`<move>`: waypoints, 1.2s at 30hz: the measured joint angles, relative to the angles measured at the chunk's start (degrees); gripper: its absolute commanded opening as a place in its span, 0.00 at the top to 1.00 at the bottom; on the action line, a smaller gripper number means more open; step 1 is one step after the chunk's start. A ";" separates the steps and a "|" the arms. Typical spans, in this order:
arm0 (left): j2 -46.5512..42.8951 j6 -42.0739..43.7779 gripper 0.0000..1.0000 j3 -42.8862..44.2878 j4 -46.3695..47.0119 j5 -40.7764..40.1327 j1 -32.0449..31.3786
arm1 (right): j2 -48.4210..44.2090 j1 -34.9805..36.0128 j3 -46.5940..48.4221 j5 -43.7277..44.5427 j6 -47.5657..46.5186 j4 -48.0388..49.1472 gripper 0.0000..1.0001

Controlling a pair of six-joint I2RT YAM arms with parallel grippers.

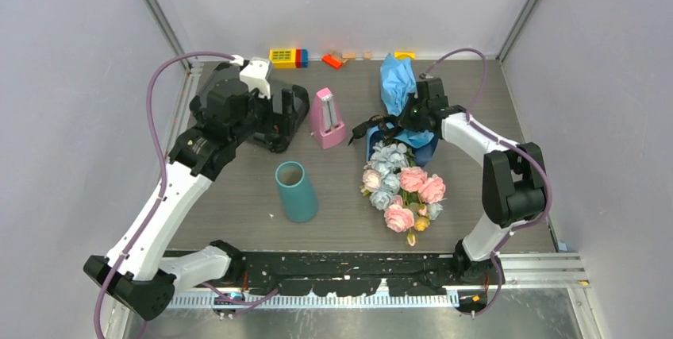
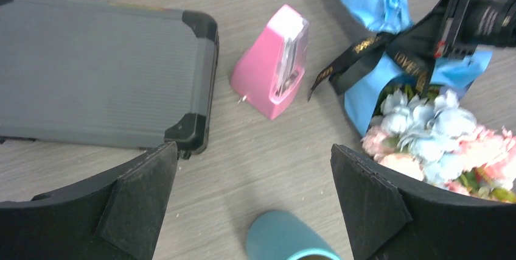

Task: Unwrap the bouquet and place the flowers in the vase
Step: Place the fake flower at the center of the board.

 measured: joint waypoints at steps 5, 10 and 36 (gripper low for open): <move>-0.31 1.86 0.00 -0.63 -2.27 0.11 0.00 | 1.86 -5.07 0.79 -7.08 2.86 -1.20 1.00; -0.72 3.19 0.00 -2.10 -2.47 -1.09 0.11 | 2.03 -9.05 1.18 -14.51 5.42 -2.47 1.00; -0.04 3.26 0.00 -5.99 -2.47 -0.83 0.22 | -9.75 -10.32 7.56 -18.12 0.83 -18.84 1.00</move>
